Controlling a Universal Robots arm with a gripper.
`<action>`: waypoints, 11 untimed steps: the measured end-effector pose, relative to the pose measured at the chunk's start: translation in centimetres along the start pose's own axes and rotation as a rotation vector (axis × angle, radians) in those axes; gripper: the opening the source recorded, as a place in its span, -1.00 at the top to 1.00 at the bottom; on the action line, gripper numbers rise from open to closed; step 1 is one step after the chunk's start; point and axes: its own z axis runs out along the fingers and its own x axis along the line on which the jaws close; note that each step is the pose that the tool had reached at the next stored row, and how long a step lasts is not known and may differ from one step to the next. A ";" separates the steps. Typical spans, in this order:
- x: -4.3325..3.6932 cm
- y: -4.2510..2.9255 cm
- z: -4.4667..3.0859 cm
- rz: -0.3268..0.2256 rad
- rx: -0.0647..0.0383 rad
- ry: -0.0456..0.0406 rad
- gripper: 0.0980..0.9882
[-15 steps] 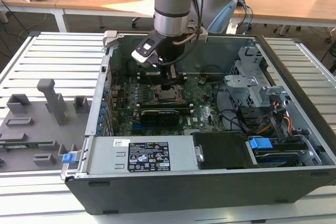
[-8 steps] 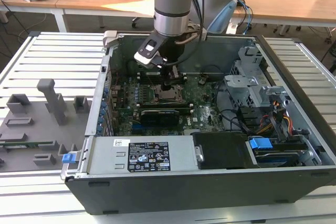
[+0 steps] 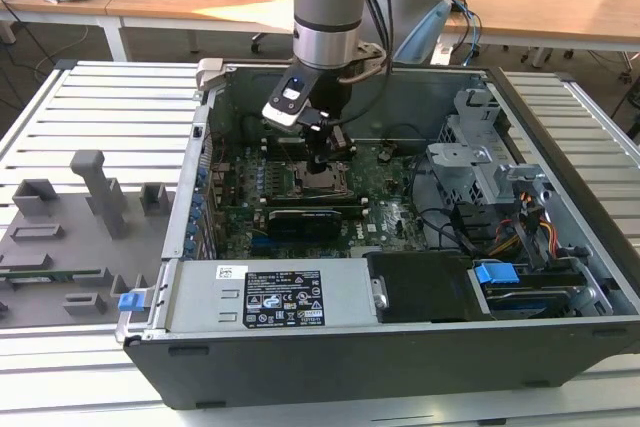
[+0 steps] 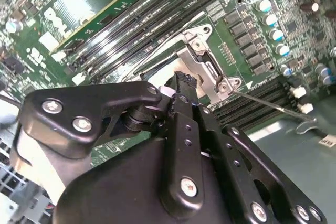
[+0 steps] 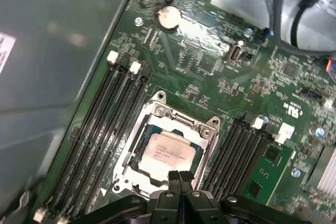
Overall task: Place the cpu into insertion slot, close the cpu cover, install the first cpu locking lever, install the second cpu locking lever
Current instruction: 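Close the cpu cover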
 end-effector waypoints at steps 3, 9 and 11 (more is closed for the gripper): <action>0.03 0.01 0.00 -0.108 -0.001 -0.0094 0.98; 0.05 0.03 0.00 -0.207 -0.002 -0.0174 0.98; 0.06 0.03 0.00 -0.236 -0.002 -0.0195 0.98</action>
